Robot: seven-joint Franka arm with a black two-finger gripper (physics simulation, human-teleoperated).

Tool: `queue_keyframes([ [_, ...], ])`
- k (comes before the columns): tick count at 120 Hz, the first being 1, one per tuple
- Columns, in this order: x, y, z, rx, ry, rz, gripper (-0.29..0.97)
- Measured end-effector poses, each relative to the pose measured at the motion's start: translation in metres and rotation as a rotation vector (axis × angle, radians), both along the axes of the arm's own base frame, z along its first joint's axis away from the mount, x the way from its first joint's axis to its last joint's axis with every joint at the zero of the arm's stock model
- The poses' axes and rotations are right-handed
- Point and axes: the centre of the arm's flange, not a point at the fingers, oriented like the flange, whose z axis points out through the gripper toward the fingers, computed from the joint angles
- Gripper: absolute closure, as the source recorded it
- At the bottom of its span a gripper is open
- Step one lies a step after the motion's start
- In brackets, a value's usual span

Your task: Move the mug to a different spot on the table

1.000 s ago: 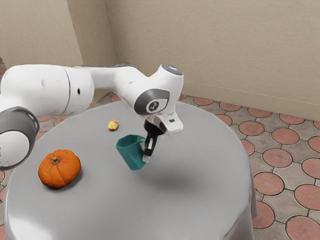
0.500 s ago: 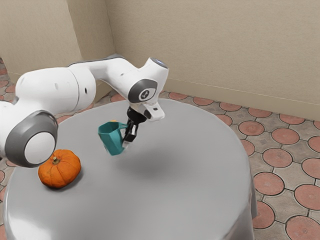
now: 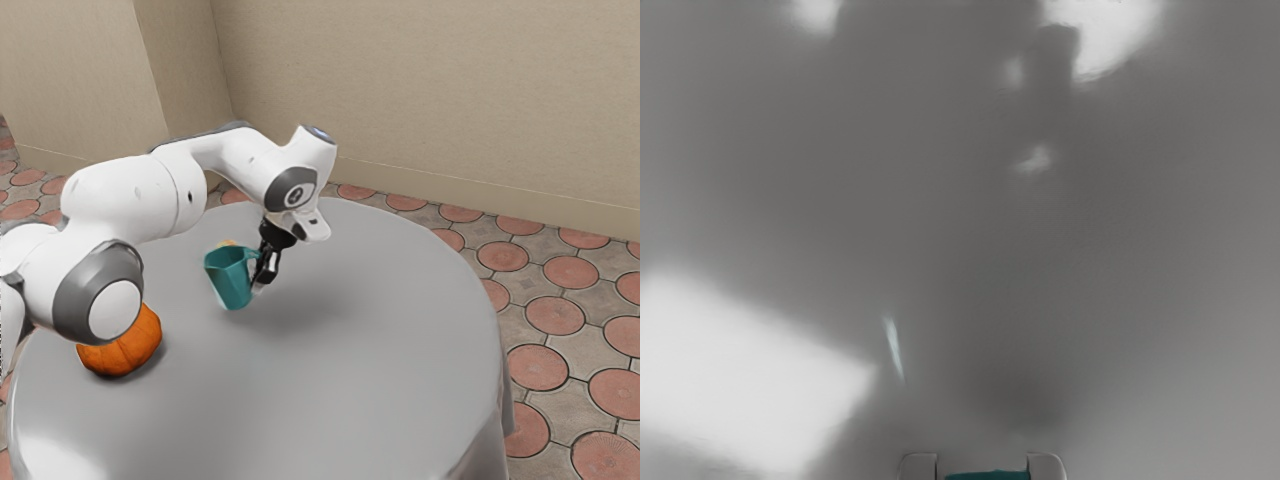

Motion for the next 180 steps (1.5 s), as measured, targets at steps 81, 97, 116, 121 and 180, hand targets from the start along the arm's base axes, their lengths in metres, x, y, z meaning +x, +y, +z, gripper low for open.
queue_keyframes([
  [81,-0.005,-0.008,-0.042,-0.007,0.064,-0.019,0.60],
  [97,-0.006,-0.008,-0.046,-0.010,0.077,-0.016,0.48],
  [116,-0.007,-0.008,-0.047,-0.011,0.082,-0.016,0.26],
  [121,-0.007,-0.008,-0.047,-0.011,0.082,-0.016,0.21],
  [180,0.004,-0.044,0.036,-0.142,-0.049,-0.021,0.02],
])
